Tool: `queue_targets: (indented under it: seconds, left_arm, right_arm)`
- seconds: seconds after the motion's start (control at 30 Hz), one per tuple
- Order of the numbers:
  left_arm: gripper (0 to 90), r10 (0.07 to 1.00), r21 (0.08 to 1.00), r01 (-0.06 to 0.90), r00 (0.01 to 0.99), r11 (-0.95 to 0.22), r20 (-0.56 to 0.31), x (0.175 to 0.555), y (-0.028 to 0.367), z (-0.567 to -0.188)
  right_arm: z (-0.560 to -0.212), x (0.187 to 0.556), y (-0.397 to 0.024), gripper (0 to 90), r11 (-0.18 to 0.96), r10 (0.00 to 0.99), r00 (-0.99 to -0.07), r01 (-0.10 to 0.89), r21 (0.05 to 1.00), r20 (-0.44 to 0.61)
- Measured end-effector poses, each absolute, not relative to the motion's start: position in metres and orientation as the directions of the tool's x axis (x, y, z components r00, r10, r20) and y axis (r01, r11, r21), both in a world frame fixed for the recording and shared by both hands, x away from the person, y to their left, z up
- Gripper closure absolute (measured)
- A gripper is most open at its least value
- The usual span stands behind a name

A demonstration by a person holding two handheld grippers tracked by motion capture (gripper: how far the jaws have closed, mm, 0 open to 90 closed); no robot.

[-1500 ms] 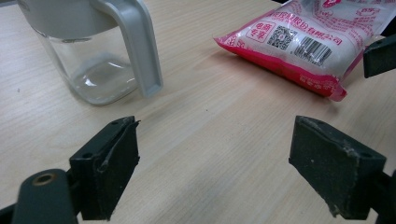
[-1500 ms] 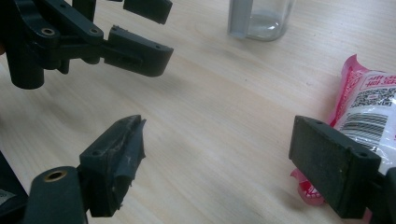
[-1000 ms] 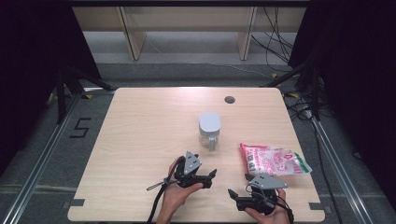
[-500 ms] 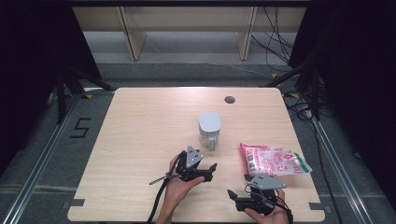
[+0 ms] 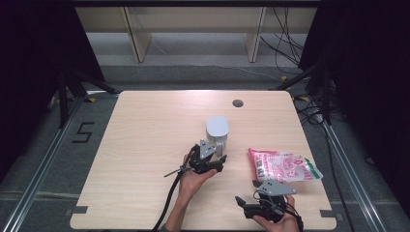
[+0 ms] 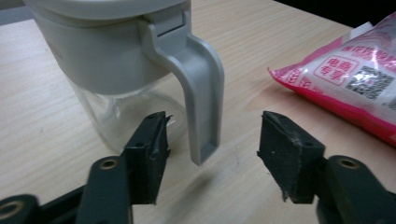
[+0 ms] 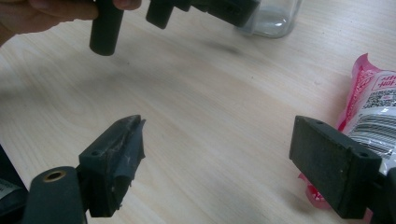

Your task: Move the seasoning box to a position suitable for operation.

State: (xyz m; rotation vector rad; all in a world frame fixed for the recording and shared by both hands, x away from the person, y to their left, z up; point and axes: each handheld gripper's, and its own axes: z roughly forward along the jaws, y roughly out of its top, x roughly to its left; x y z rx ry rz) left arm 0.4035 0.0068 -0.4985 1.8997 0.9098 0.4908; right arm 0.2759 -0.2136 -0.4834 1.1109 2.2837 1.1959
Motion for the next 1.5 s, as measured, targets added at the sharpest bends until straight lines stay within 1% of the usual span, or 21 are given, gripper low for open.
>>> queue_targets:
  seconds: [0.07, 0.2, 0.23, 0.27, 0.37, 0.4, 0.47, 0.5, 0.53, 0.63, 0.73, 0.83, 0.87, 0.9, 1.0, 1.03, 1.07, 1.1, 1.17, 1.27, 1.5]
  left_arm:
    - [46.1, 0.77, 0.874, 0.379, 0.638, -0.303, -0.01, 0.407, 0.005, -0.5]
    - [53.0, 0.765, 0.883, 0.384, 0.643, -0.27, -0.046, 0.413, 0.0, -0.504]
    - [54.4, 0.765, 0.878, 0.378, 0.643, -0.294, -0.021, 0.414, 0.0, -0.505]
    - [55.9, 0.768, 0.883, 0.371, 0.64, -0.288, -0.018, 0.415, -0.002, -0.505]
    - [60.5, 0.785, 0.896, 0.348, 0.62, -0.277, 0.002, 0.417, -0.005, -0.504]
    - [62.8, 0.779, 0.896, 0.342, 0.627, -0.281, 0.005, 0.418, -0.005, -0.503]
    - [65.9, 0.777, 0.896, 0.341, 0.63, -0.283, 0.006, 0.417, -0.006, -0.503]
    - [68.1, 0.777, 0.896, 0.336, 0.63, -0.291, 0.016, 0.417, -0.006, -0.502]
    - [68.0, 0.781, 0.893, 0.332, 0.624, -0.303, 0.033, 0.416, -0.006, -0.502]
    - [67.8, 0.786, 0.896, 0.329, 0.617, -0.298, 0.034, 0.414, -0.002, -0.502]
    - [66.6, 0.79, 0.896, 0.324, 0.611, -0.302, 0.045, 0.412, 0.009, -0.502]
    - [65.8, 0.809, 0.898, 0.316, 0.583, -0.305, 0.07, 0.407, 0.023, -0.501]
    - [65.7, 0.812, 0.901, 0.313, 0.58, -0.299, 0.068, 0.407, 0.027, -0.501]
    - [65.9, 0.817, 0.902, 0.315, 0.573, -0.293, 0.065, 0.406, 0.032, -0.501]
    - [65.9, 0.839, 0.909, 0.314, 0.539, -0.274, 0.067, 0.407, 0.041, -0.501]
    - [65.6, 0.844, 0.905, 0.308, 0.527, -0.294, 0.095, 0.407, 0.042, -0.501]
    - [65.2, 0.852, 0.905, 0.309, 0.514, -0.291, 0.099, 0.408, 0.042, -0.501]
    - [65.0, 0.852, 0.905, 0.307, 0.514, -0.294, 0.102, 0.409, 0.042, -0.5]
    - [65.3, 0.853, 0.91, 0.311, 0.516, -0.272, 0.079, 0.414, 0.043, -0.5]
    - [65.1, 0.867, 0.902, 0.313, 0.484, -0.299, 0.119, 0.419, 0.043, -0.502]
    - [65.7, 0.878, 0.896, 0.322, 0.459, -0.305, 0.134, 0.421, 0.051, -0.505]
  right_arm:
    - [-0.484, 0.277, -0.214, 18.5, 0.35, 0.758, -0.651, 0.466, 0.813, 0.046]
    - [-0.484, 0.276, -0.213, 18.5, 0.348, 0.76, -0.648, 0.478, 0.806, 0.057]
    - [-0.484, 0.276, -0.213, 18.5, 0.352, 0.757, -0.651, 0.475, 0.806, 0.054]
    - [-0.485, 0.277, -0.214, 18.5, 0.366, 0.753, -0.657, 0.452, 0.814, 0.027]
    - [-0.485, 0.277, -0.213, 18.4, 0.361, 0.751, -0.659, 0.457, 0.813, 0.037]
    - [-0.484, 0.275, -0.212, 18.4, 0.344, 0.761, -0.645, 0.499, 0.796, 0.075]
    - [-0.485, 0.277, -0.213, 18.4, 0.369, 0.747, -0.664, 0.462, 0.806, 0.039]
    - [-0.485, 0.276, -0.212, 18.4, 0.359, 0.749, -0.66, 0.478, 0.801, 0.058]
    - [-0.485, 0.276, -0.212, 18.4, 0.36, 0.747, -0.662, 0.476, 0.802, 0.057]
    - [-0.485, 0.277, -0.212, 18.4, 0.366, 0.738, -0.673, 0.456, 0.811, 0.045]
    - [-0.486, 0.276, -0.212, 18.1, 0.365, 0.748, -0.662, 0.475, 0.8, 0.052]
    - [-0.485, 0.277, -0.212, 17.7, 0.362, 0.748, -0.662, 0.468, 0.807, 0.048]
    - [-0.486, 0.276, -0.211, 17.7, 0.364, 0.745, -0.665, 0.469, 0.805, 0.05]
    - [-0.485, 0.274, -0.21, 17.8, 0.356, 0.753, -0.654, 0.496, 0.792, 0.071]
    - [-0.486, 0.275, -0.21, 17.7, 0.351, 0.756, -0.652, 0.483, 0.803, 0.062]
    - [-0.486, 0.277, -0.211, 17.7, 0.362, 0.748, -0.662, 0.465, 0.808, 0.045]
    - [-0.486, 0.277, -0.211, 17.7, 0.366, 0.748, -0.662, 0.464, 0.807, 0.041]
    - [-0.486, 0.276, -0.21, 17.7, 0.366, 0.748, -0.661, 0.484, 0.794, 0.058]
    - [-0.486, 0.277, -0.211, 17.6, 0.373, 0.746, -0.665, 0.464, 0.803, 0.038]
    - [-0.486, 0.277, -0.211, 17.6, 0.372, 0.742, -0.669, 0.462, 0.805, 0.041]
    - [-0.486, 0.276, -0.21, 17.6, 0.372, 0.742, -0.669, 0.462, 0.805, 0.041]
